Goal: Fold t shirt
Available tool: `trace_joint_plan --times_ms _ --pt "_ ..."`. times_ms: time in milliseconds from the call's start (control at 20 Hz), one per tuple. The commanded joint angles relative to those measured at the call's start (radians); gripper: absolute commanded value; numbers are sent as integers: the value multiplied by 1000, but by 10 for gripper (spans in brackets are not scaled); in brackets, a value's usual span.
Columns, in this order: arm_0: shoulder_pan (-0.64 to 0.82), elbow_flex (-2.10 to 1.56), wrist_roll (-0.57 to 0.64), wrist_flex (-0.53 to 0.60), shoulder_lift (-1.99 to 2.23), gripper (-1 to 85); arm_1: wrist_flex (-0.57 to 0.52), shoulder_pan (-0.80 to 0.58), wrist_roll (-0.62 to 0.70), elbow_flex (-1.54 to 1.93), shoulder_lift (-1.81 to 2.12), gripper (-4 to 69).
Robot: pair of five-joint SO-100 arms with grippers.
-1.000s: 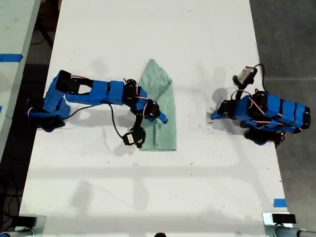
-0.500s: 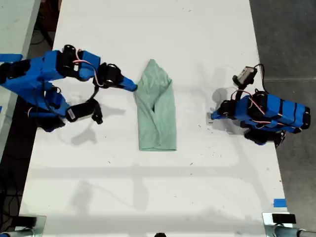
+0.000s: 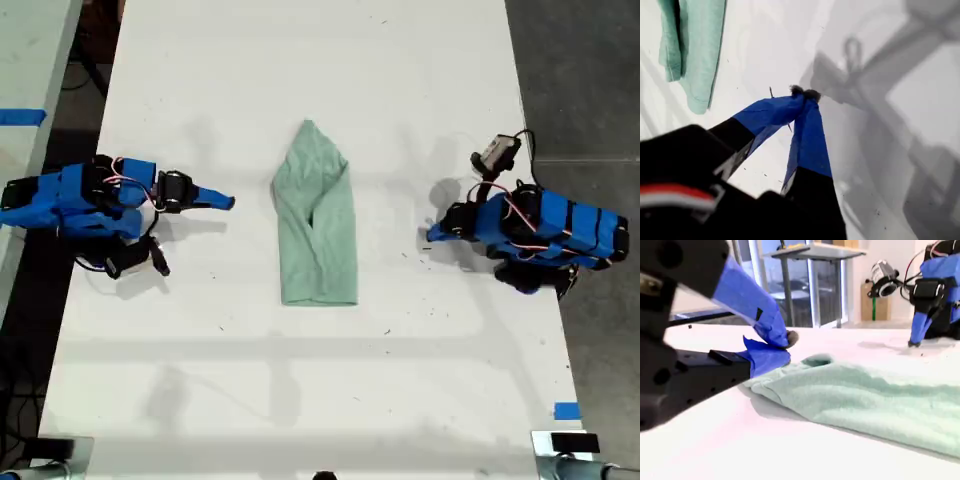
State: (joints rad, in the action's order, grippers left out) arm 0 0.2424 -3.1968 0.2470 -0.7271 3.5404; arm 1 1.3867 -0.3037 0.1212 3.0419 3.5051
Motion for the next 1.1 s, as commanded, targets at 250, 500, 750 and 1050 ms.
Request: trace_joint_plan --times_ms 250,500,750,1050 --pt "32 -18 -37 -66 63 -2 -35 0 -11 18 8 -15" --pt "34 -18 -40 -69 63 -2 -37 2 -11 20 8 -15" --pt "34 -18 -41 -71 63 -2 -37 2 -12 21 8 -15" --pt "34 -18 -41 -72 63 -2 -37 0 -15 23 8 -15"
